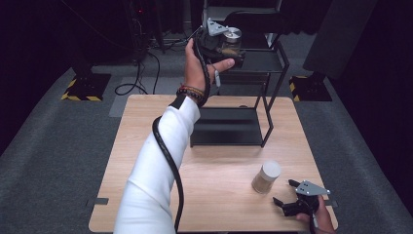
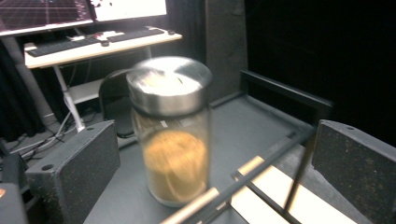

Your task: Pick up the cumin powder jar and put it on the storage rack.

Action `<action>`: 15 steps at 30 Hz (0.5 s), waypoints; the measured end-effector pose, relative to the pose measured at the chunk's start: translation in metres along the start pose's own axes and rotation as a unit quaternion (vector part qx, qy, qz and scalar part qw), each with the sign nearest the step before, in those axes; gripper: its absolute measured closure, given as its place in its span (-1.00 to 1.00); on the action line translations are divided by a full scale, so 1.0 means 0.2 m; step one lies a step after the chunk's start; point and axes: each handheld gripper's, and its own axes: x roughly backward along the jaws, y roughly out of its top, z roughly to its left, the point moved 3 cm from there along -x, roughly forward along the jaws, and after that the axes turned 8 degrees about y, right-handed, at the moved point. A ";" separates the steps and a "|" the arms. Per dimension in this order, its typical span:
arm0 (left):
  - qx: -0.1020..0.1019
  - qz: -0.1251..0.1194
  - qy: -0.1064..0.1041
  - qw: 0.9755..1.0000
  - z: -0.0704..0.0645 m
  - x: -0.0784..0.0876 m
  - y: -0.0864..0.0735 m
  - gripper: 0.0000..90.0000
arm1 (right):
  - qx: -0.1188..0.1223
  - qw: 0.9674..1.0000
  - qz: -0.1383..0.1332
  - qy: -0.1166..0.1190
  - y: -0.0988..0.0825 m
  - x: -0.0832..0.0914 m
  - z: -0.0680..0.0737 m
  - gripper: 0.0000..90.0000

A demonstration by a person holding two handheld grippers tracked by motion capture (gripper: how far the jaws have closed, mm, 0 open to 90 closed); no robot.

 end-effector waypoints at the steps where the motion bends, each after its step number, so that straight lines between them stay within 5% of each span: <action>1: -0.001 -0.002 0.000 1.000 0.00 0.02 -0.01 -0.98 | -0.001 1.000 0.000 0.000 0.00 0.00 0.00 -1.00; 15: -0.018 -0.016 -0.019 1.000 -0.02 0.26 -0.29 -0.98 | -0.001 1.000 0.000 -0.002 0.00 0.00 0.00 -1.00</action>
